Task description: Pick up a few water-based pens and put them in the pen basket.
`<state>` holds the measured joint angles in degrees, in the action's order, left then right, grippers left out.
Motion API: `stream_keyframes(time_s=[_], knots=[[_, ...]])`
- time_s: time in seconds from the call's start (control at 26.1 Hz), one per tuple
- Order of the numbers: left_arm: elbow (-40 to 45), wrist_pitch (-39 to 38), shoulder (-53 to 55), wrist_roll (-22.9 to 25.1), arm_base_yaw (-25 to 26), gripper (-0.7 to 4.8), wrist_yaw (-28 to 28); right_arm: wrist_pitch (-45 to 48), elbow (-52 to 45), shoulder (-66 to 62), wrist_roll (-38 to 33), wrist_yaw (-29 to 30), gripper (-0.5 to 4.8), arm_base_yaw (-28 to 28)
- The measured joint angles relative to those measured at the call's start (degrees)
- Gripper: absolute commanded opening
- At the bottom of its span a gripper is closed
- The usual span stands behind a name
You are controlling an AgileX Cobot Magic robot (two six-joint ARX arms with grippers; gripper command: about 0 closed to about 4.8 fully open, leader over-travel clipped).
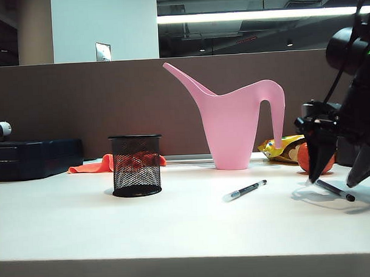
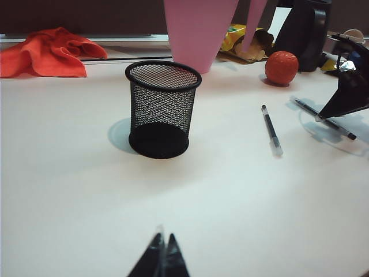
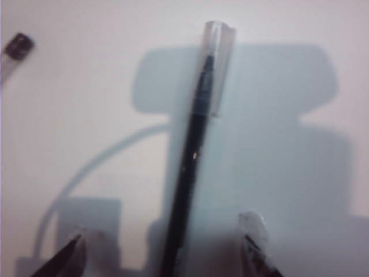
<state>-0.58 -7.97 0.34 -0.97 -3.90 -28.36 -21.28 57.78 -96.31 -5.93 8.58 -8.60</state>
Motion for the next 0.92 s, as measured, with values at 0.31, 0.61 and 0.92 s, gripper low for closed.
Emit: stream_keyframes(time_s=[0.31,0.61,0.92], knots=[[0.0,0.0,0.0,0.0,0.0,-0.05,0.0,2.8,1.2,-3.3,0.5,-4.4,-0.09,-2.4],[0.0,0.0,0.0,0.0,0.0,-0.05,0.0,3.9,3.4,-0.4,0.4,2.9,-0.09,-3.6],[0.0,0.0,0.0,0.0,0.0,-0.05,0.0,32.6,3.5,3.1,-3.2,19.2,-0.09,-9.5]])
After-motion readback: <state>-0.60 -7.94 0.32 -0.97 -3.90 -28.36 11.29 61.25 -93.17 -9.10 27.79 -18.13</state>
